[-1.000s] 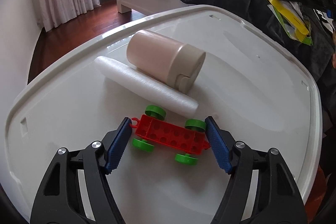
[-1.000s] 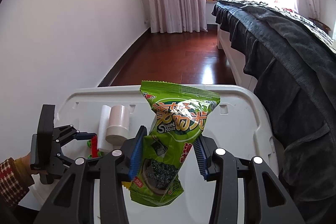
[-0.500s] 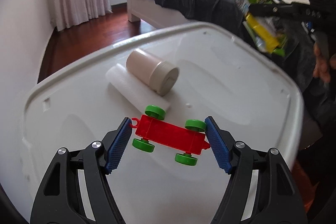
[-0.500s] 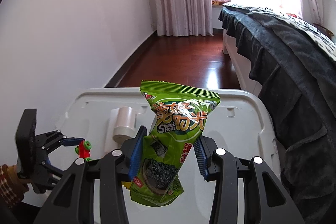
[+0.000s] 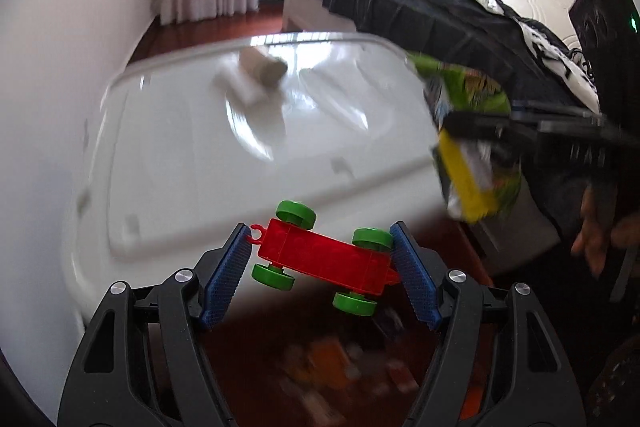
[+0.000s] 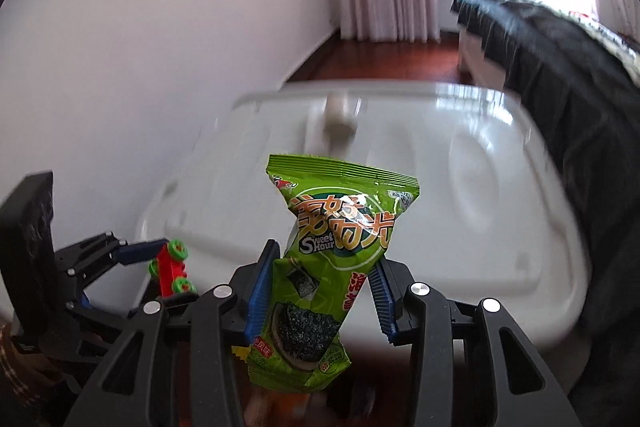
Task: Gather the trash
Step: 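Carry the car and snack bag into the bin and open both tools, then grasp the beige cup with the right tool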
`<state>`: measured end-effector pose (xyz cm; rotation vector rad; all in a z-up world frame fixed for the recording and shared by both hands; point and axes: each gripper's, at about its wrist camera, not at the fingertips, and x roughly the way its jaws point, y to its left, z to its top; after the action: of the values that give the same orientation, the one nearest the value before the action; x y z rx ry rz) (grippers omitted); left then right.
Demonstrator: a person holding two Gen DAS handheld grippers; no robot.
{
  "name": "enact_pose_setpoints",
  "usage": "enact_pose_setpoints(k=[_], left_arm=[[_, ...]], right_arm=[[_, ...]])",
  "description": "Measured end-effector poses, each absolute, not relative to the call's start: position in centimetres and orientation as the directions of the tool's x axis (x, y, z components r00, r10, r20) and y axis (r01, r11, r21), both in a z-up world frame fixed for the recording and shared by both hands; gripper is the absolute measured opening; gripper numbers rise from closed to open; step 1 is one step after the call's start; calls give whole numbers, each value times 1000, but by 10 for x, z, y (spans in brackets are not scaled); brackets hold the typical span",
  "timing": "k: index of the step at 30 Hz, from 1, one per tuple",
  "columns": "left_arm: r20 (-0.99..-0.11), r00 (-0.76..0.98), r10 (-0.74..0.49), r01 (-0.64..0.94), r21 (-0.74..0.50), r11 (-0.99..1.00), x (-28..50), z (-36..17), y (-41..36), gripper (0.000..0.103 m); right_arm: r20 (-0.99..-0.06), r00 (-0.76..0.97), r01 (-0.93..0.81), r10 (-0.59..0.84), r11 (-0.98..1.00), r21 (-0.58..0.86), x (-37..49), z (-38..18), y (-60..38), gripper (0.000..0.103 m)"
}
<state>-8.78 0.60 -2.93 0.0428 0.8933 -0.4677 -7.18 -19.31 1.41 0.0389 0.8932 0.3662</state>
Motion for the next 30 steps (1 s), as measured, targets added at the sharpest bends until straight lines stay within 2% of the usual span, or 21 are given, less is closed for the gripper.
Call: enact_pose_setpoints(k=[6, 11, 13, 15, 17, 19, 23, 30], left_arm=[[-800, 499, -334, 349, -167, 922, -133, -51, 10, 69], [-825, 488, -284, 286, -156, 945, -144, -67, 16, 69], [-831, 491, -260, 279, -133, 951, -146, -70, 16, 70], [-834, 493, -248, 273, -122, 954, -147, -70, 17, 72], [-840, 496, -221, 245, -109, 963, -149, -71, 19, 86], [-842, 506, -187, 210, -90, 973, -148, -71, 20, 90], [-825, 529, -199, 193, -112, 975, -147, -63, 23, 90], [-685, 707, -175, 170, -75, 983, -131, -9, 26, 91]], right_arm=[[-857, 427, -319, 288, 935, 156, -138, -38, -175, 44], [-897, 381, -313, 222, 944, 101, -161, -62, -168, 48], [-910, 369, -307, 189, 949, 72, -162, -68, -167, 57], [-916, 367, -289, 162, 956, 53, -160, -72, -168, 85], [-910, 389, -262, 141, 964, 37, -158, -70, -171, 95], [-905, 404, -245, 135, 969, 36, -152, -69, -175, 97], [-890, 435, -192, 139, 980, 59, -148, -65, -186, 98], [-838, 518, -147, 168, 983, 107, -117, -28, -203, 98]])
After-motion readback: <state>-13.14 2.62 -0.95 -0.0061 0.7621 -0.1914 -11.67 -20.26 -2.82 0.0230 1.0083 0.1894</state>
